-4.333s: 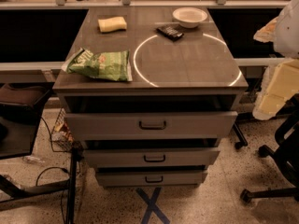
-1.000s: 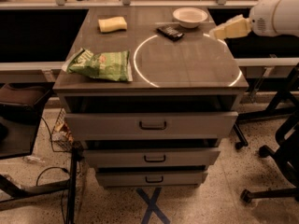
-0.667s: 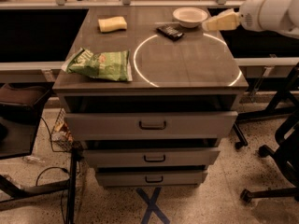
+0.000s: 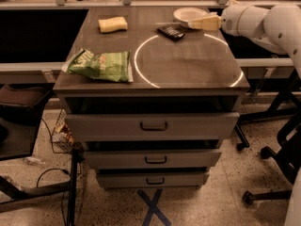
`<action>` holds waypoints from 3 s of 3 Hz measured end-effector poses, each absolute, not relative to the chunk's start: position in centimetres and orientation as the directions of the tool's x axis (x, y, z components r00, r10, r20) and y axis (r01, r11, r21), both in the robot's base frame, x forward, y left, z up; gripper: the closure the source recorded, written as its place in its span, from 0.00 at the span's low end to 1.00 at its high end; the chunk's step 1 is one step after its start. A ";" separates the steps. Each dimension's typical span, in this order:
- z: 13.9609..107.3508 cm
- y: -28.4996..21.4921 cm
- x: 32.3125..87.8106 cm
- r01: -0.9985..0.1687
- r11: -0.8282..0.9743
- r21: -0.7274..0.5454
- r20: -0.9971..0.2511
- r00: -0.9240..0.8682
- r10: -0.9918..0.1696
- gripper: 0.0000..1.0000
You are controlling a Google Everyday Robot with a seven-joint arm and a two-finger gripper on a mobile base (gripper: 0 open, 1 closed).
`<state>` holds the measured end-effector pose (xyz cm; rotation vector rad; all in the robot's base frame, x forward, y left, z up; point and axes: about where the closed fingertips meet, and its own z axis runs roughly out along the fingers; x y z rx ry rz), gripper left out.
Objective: Move rxbar chocolate near green jalapeno chip bag
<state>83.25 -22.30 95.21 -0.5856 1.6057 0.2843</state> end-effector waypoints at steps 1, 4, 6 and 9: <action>94.6 -21.7 83.7 -0.538 0.828 -0.155 -0.978 -0.032 -0.204 0.00; 86.3 -14.3 87.6 -0.705 0.699 -0.122 -0.959 -0.099 -0.267 0.00; 83.5 -11.9 88.7 -0.754 0.655 -0.052 -0.950 -0.166 -0.266 0.00; 82.9 -10.2 89.0 -0.771 0.637 0.001 -0.946 -0.208 -0.250 0.64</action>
Offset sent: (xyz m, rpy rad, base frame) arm 0.0377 0.0479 -0.0553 -0.0194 0.0607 0.1215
